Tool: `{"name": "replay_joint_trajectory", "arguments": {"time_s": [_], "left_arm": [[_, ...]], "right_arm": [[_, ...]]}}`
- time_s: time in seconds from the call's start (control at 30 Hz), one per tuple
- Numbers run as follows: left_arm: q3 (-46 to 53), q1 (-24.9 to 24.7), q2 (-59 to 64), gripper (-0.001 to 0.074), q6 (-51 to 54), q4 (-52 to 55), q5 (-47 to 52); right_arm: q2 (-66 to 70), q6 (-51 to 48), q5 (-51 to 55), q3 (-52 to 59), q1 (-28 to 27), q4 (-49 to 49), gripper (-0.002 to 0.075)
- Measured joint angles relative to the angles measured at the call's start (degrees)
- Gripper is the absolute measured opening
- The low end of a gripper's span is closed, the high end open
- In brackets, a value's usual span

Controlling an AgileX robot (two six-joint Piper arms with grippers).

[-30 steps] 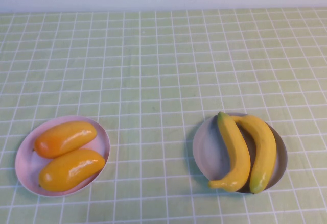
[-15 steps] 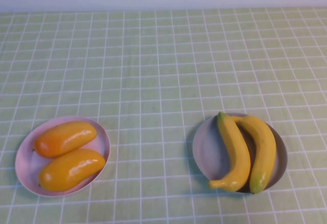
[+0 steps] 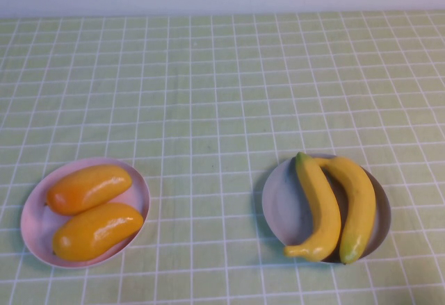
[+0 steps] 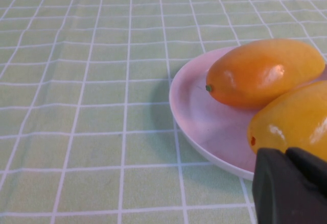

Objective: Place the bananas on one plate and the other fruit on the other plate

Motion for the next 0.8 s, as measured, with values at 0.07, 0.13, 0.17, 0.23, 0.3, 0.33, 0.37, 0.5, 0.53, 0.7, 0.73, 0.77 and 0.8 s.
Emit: {"name": "replay_joint_trajectory", "arguments": {"time_s": [0.07, 0.13, 0.17, 0.23, 0.3, 0.33, 0.37, 0.5, 0.53, 0.7, 0.73, 0.77, 0.8], "left_arm": [[0.0, 0.0, 0.0, -0.0001, 0.0, 0.0, 0.0], [0.0, 0.0, 0.0, -0.0001, 0.0, 0.0, 0.0], [0.0, 0.0, 0.0, -0.0001, 0.0, 0.0, 0.0], [0.0, 0.0, 0.0, -0.0001, 0.0, 0.0, 0.0], [0.0, 0.0, 0.0, -0.0001, 0.0, 0.0, 0.0], [0.0, 0.0, 0.0, -0.0001, 0.0, 0.0, 0.0], [0.0, 0.0, 0.0, -0.0001, 0.0, 0.0, 0.0], [0.0, 0.0, 0.0, -0.0001, 0.0, 0.0, 0.0], [0.0, 0.0, 0.0, -0.0001, 0.0, 0.0, 0.0], [0.0, 0.0, 0.0, -0.0001, 0.0, 0.0, 0.0], [0.0, 0.0, 0.0, -0.0001, 0.0, 0.0, 0.0], [0.0, 0.0, 0.0, -0.0001, 0.0, 0.0, 0.0], [0.0, 0.0, 0.0, -0.0001, 0.0, 0.0, 0.0]], "right_arm": [[-4.0, 0.2, 0.3, 0.6, -1.7, 0.0, -0.0015], [-7.5, 0.2, 1.1, 0.6, -2.0, -0.1, -0.0015], [-9.2, 0.2, 1.8, 0.6, -2.1, -0.1, -0.0015], [-12.3, 0.2, 4.1, 0.6, -1.8, -0.1, -0.0015], [-15.3, 0.2, 7.3, 0.6, -0.6, -0.1, -0.0015], [-16.3, 0.2, 8.6, 0.6, 0.2, -0.1, -0.0015], [-16.7, 0.2, 9.9, 0.6, 1.0, -0.1, -0.0015], [-16.9, 0.2, 12.2, 0.6, 3.1, -0.1, -0.0015], [-16.9, 0.2, 12.6, 0.6, 3.3, -0.1, -0.0015], [-17.0, -0.2, 13.0, 0.6, 3.5, -0.1, -0.0015], [-17.0, -1.1, 13.0, 0.6, 3.5, -0.1, -0.0015], [-17.0, -2.7, 13.0, 0.6, 3.5, 0.4, -0.0015], [-17.0, -5.3, 13.1, 0.6, 3.5, 2.4, -0.0015]]}}
